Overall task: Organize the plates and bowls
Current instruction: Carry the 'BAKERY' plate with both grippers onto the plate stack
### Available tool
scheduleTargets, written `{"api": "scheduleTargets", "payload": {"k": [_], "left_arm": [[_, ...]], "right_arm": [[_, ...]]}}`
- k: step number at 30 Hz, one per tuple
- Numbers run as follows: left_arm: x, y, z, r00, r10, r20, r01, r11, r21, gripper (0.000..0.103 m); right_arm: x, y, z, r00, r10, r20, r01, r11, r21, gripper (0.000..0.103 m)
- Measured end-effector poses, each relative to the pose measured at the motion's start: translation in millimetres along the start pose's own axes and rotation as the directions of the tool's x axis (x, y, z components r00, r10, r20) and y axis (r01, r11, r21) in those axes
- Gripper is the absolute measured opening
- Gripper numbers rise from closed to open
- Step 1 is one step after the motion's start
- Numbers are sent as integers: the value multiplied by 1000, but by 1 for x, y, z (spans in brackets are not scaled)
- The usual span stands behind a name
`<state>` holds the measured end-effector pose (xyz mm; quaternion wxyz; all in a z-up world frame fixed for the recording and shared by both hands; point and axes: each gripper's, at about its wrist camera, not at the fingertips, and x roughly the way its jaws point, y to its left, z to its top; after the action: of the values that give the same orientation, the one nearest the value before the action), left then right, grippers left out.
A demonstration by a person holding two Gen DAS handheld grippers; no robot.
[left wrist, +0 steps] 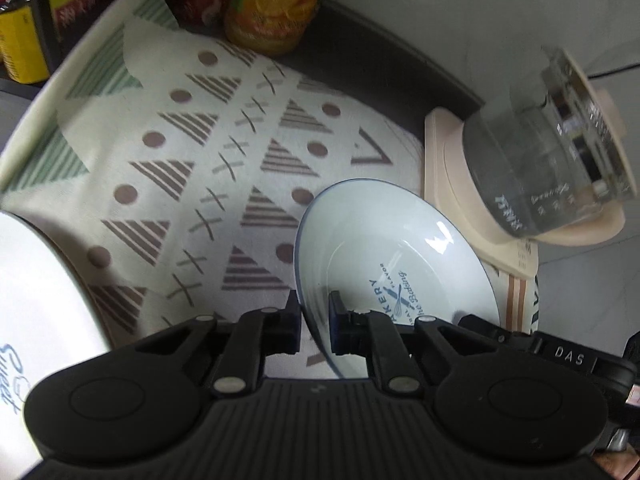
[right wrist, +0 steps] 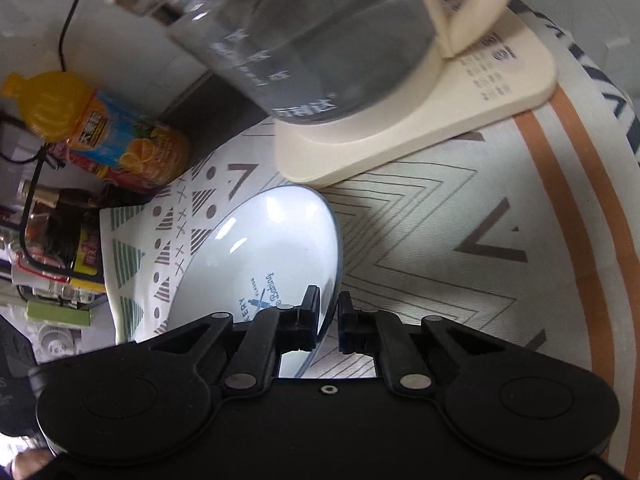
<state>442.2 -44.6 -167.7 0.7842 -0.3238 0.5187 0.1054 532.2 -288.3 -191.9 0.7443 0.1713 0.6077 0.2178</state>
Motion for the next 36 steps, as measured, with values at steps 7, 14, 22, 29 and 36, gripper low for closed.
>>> {"api": "scheduleTargets", "payload": {"k": [7, 14, 22, 29, 36], "left_arm": [[-24, 9, 3, 998, -12, 54, 12, 1000, 1, 11], [-47, 23, 5, 995, -30, 92, 30, 1000, 8, 11], [-70, 50, 3, 990, -65, 122, 64, 998, 13, 11], [-94, 84, -1, 987, -84, 135, 83, 996, 13, 11], [-118, 115, -6, 986, -84, 144, 80, 996, 38, 11]], "right_arm": [[-4, 21, -2, 1000, 28, 15, -27, 999, -26, 9], [-12, 46, -11, 997, 43, 57, -41, 998, -45, 9], [-18, 74, -26, 993, 51, 104, -45, 997, -61, 9], [-16, 105, -52, 990, 44, 133, -35, 997, -67, 9], [-13, 134, -84, 987, 42, 155, -33, 998, -60, 10]]}}
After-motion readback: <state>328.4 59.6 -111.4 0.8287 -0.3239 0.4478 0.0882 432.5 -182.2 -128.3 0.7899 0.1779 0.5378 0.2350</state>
